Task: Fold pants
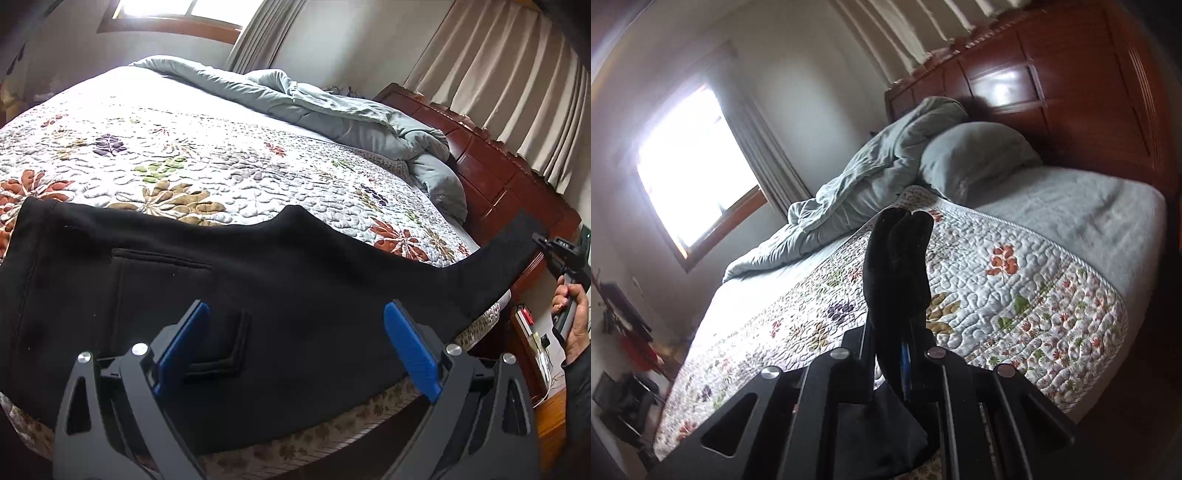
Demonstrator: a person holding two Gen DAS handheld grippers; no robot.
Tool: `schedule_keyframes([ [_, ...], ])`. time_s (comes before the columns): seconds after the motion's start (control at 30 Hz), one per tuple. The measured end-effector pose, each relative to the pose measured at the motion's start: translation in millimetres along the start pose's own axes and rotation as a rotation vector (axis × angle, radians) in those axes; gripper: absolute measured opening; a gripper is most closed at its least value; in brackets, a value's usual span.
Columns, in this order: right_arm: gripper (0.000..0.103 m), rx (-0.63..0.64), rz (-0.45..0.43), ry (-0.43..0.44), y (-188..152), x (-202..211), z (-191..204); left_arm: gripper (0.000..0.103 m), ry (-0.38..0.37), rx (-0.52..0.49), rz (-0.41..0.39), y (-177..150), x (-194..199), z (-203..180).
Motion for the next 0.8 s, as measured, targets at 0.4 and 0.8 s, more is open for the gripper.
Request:
schedule_keyframes([
  [0.4,0.011,0.281,-0.030,-0.049,-22.2,8.4,82.5,0.095,-0.021,0.015,-0.010,-0.2,5.8,3.6],
  [0.8,0.011,0.371,-0.014,-0.044,-38.7,-0.2,118.3,0.095,-0.030,0.028,-0.003,-0.4,3.9,8.4],
])
Point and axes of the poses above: each gripper's, at about its wrist camera, not at the fingertips, and x roughly against the way its jaws point, z to its left, y to its top, the point moved 4 cm from there along -x, roughly the way its jaws point, and after that the axes turned 1 degree about -x, right-handed, at the moved point
